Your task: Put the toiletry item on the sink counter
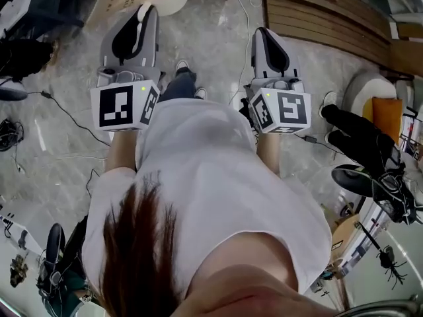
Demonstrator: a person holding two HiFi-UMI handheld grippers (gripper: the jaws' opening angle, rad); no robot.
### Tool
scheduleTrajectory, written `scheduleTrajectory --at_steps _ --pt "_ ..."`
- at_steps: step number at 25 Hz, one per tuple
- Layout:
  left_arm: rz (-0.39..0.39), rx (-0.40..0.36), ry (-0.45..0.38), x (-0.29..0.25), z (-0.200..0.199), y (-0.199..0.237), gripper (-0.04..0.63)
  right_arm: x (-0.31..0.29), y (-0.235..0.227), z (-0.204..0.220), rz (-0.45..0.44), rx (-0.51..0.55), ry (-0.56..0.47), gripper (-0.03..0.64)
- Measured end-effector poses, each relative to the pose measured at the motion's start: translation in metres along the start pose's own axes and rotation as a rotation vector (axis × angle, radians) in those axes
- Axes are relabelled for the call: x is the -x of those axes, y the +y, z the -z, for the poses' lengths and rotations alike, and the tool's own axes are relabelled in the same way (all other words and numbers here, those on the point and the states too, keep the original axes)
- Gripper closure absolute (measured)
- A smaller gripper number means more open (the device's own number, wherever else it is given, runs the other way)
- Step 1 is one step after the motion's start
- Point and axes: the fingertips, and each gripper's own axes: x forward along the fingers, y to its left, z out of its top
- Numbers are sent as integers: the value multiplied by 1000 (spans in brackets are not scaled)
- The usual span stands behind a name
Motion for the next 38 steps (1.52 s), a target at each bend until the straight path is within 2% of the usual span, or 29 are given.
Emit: scheduleTrajectory --at_steps 4,10,13,18,24,38 --pt "6 22 39 -3 20 7 548 -14 -3 4 0 3 30 606" --pt "-1 57 88 -23 42 47 548 -56 -3 0 12 -6 62 606" --pt "2 58 82 -37 42 67 548 -80 -5 -10 12 5 65 606" --pt "-11 2 48 -63 33 103 548 -122 -7 -23 26 17 51 606" --pt "-20 -4 41 -84 36 138 548 -158 2 -21 26 5 56 606" --pt "-83 9 68 -134 45 163 548 -213 -27 -14 -8 -26 82 606"
